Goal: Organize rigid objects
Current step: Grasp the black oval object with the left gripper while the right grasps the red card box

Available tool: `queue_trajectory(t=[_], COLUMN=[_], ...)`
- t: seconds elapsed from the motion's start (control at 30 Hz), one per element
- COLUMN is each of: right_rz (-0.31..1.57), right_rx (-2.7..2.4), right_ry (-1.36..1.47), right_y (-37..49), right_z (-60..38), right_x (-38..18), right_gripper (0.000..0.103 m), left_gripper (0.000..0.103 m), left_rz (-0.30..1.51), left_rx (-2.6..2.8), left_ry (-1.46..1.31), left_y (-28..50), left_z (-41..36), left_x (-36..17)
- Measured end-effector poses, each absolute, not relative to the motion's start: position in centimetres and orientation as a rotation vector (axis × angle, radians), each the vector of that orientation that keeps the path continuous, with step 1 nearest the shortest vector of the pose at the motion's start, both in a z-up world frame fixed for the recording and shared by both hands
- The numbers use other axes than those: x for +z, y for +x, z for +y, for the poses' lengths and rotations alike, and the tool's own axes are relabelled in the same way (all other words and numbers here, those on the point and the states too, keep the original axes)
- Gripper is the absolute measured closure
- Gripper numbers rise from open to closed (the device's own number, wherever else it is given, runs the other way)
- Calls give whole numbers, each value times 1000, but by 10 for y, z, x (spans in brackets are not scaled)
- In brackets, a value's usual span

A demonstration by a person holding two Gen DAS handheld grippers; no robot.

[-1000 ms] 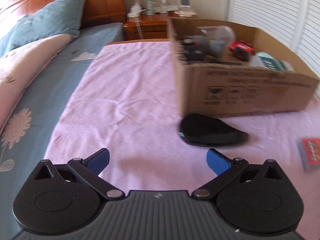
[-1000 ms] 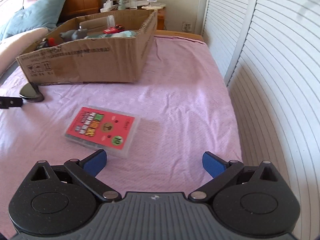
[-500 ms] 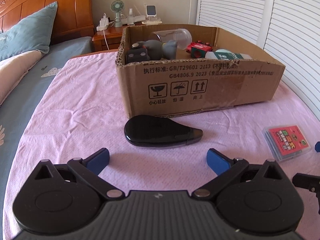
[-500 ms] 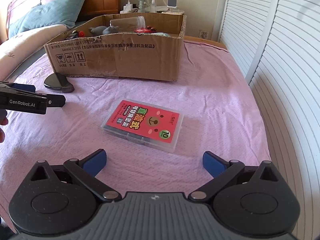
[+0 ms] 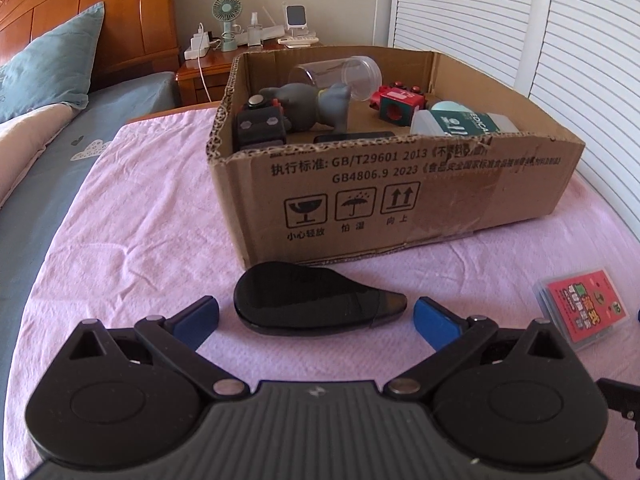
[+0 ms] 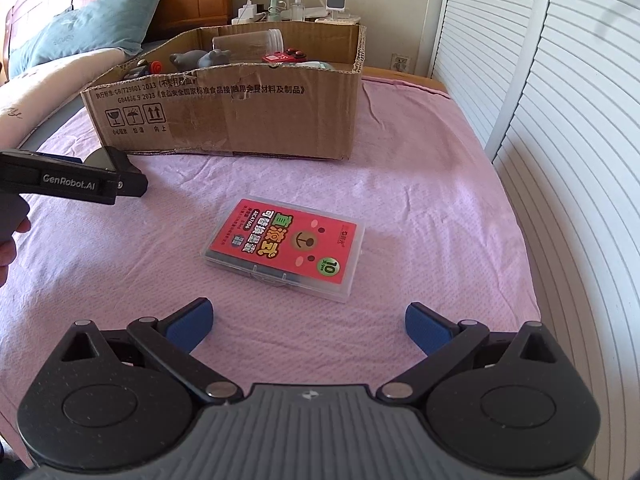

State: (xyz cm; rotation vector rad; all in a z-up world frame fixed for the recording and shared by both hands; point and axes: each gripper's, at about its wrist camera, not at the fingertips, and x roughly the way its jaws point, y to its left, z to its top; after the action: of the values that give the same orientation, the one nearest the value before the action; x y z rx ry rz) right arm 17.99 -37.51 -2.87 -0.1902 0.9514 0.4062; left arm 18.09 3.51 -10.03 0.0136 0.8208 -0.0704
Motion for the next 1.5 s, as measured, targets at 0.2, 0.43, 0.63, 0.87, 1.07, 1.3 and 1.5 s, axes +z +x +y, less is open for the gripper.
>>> queue_trajectory(t=[0.2, 0.43, 0.63, 0.87, 1.07, 1.3, 1.5], right_rz=[962, 973, 1002, 1004, 983, 972, 974], right_rx=[406, 414, 437, 496, 530, 553, 544], right_ry=[-193, -199, -216, -244, -250, -258, -254], right_y=[182, 182, 184, 187, 204, 223, 234], right_z=[-374, -374, -370, -352, -331, -314, -303], right_x=[-29, -28, -26, -26, -29, -31, -32], right_gripper=[0, 0, 0, 0, 0, 0, 0], left_gripper=[0, 13, 13, 13, 13, 13, 13], left_rz=[822, 803, 811, 832, 837, 839, 839], left_rx=[-79, -116, -111, -90, -76, -76, -77], left_ry=[19, 36, 33, 19, 13, 13, 13], left_y=[184, 179, 175, 151, 136, 135, 136], left_z=[36, 37, 39, 45, 49, 51, 51], left_x=[-100, -97, -96, -95, -93, -93, -93])
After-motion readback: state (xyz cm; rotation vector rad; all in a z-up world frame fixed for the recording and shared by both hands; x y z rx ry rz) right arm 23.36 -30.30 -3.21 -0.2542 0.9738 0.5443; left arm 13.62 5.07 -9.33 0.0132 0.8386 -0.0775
